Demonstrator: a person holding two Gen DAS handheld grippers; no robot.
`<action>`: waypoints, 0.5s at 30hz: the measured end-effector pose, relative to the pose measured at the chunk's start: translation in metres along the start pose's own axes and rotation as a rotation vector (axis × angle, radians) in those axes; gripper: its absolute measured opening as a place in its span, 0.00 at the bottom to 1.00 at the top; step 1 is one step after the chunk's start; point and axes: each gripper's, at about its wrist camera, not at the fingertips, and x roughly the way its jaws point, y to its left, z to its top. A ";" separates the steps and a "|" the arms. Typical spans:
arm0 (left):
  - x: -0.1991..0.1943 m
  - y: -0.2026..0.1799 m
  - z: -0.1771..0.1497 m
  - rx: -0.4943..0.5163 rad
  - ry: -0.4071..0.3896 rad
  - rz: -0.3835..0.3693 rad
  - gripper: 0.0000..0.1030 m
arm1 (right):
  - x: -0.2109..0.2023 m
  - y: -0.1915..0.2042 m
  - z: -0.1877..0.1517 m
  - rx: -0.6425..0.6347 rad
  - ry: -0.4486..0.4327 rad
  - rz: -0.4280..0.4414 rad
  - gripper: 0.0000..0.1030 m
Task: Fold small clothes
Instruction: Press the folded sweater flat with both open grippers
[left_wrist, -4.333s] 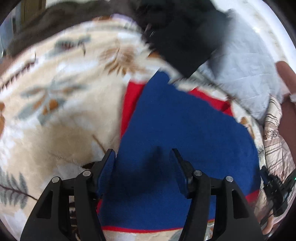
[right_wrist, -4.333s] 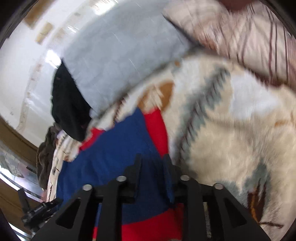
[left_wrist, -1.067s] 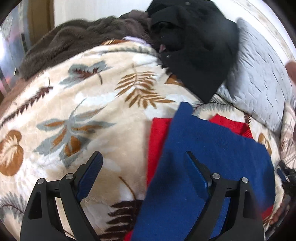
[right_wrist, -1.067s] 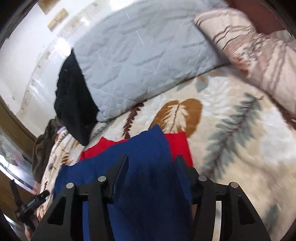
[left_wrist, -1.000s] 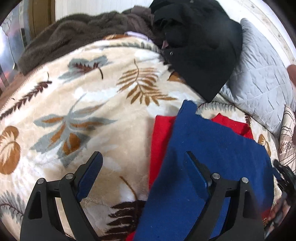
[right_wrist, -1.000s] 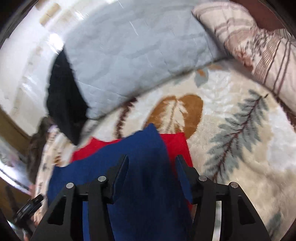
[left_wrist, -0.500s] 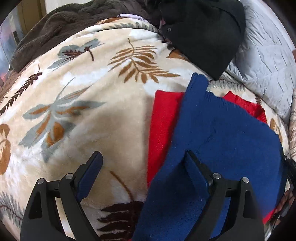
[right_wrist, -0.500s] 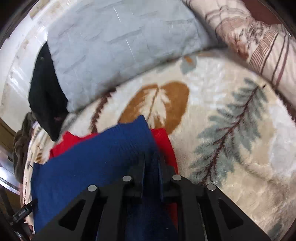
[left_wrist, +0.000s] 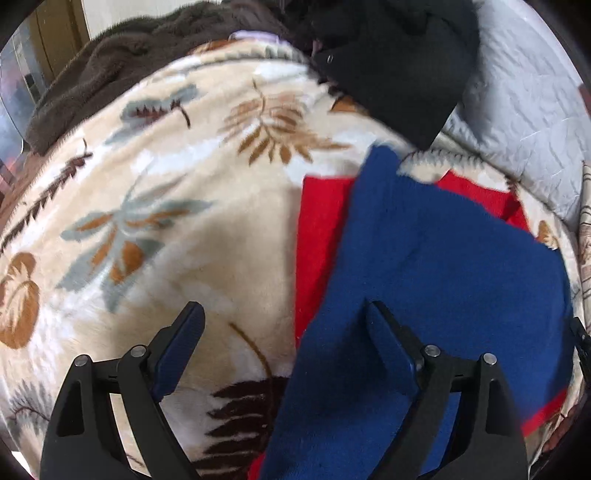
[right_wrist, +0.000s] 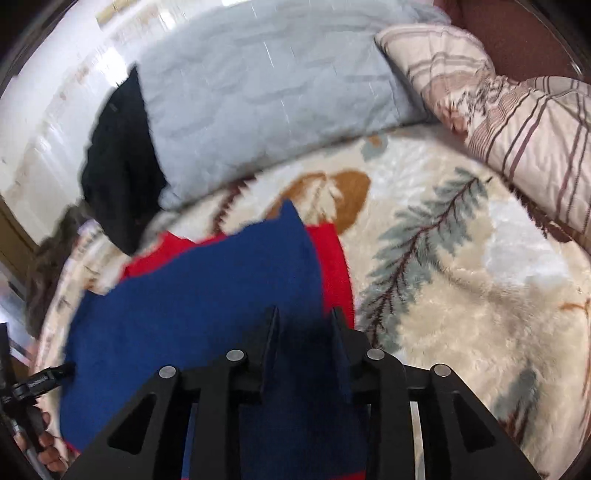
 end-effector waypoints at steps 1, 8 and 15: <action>-0.003 0.000 0.000 0.002 -0.013 0.011 0.88 | -0.002 0.001 -0.004 -0.013 0.008 -0.007 0.36; 0.007 -0.010 -0.008 0.087 0.039 0.062 0.88 | -0.002 0.009 -0.024 -0.022 0.085 -0.103 0.44; -0.010 0.020 0.006 0.052 0.017 0.071 0.88 | -0.041 0.101 -0.059 -0.263 0.042 0.081 0.49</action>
